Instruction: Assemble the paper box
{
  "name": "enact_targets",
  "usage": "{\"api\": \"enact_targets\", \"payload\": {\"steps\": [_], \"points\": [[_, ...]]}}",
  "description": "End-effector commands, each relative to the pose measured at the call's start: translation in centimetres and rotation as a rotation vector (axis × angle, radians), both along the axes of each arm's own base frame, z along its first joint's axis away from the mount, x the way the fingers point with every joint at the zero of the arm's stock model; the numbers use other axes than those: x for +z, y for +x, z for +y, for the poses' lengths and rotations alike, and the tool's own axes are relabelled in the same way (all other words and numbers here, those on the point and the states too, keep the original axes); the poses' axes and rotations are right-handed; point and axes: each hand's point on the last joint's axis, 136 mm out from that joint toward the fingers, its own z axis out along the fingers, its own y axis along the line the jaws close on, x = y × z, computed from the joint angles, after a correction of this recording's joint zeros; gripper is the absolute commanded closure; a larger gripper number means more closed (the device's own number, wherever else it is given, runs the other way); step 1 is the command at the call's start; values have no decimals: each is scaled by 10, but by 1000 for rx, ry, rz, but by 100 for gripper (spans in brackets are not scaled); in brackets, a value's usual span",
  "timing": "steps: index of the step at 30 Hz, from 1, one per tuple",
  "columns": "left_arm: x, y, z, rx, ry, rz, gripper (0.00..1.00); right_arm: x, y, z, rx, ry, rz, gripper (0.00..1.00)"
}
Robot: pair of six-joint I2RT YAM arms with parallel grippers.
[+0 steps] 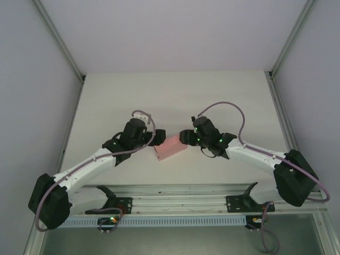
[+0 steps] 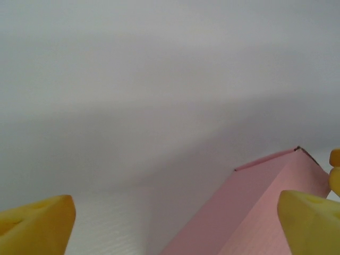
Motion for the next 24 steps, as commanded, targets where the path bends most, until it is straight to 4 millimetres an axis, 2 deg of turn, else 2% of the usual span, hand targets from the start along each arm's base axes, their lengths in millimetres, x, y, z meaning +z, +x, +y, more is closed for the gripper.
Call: {"api": "enact_targets", "payload": {"steps": [1, 2, 3, 6, 9, 11, 13, 15, 17, 20, 24], "points": [[20, 11, 28, 111, 31, 9, 0, 22, 7, -3, 75, -55, -83, 23], [22, 15, 39, 153, 37, 31, 0, 30, 8, 2, 154, -57, -120, 3], [23, 18, 50, 193, 45, 56, 0, 37, 7, 9, 257, -61, -160, 0], [22, 29, 75, 275, 72, 78, 0, 52, -6, 30, 596, -112, -287, 0], [17, 34, 88, 303, 76, 93, 0, 54, -21, 43, 901, -207, -410, 0], [14, 36, 96, 327, 73, 105, 0, 50, -46, 52, 1168, -227, -508, 0], [10, 37, 102, 346, 61, 112, 0, 48, -62, 58, 1358, -254, -602, 1], [7, 38, 111, 365, 45, 122, 0, 45, -70, 62, 1486, -308, -642, 0], [2, 37, 117, 382, 38, 136, 0, 38, -69, 65, 1557, -388, -640, 0], [-3, 35, 127, 413, 28, 152, 0, 21, -55, 70, 1612, -517, -614, 0], [-6, 32, 133, 430, 20, 159, 0, 0, -45, 74, 1697, -577, -519, 0]]}}
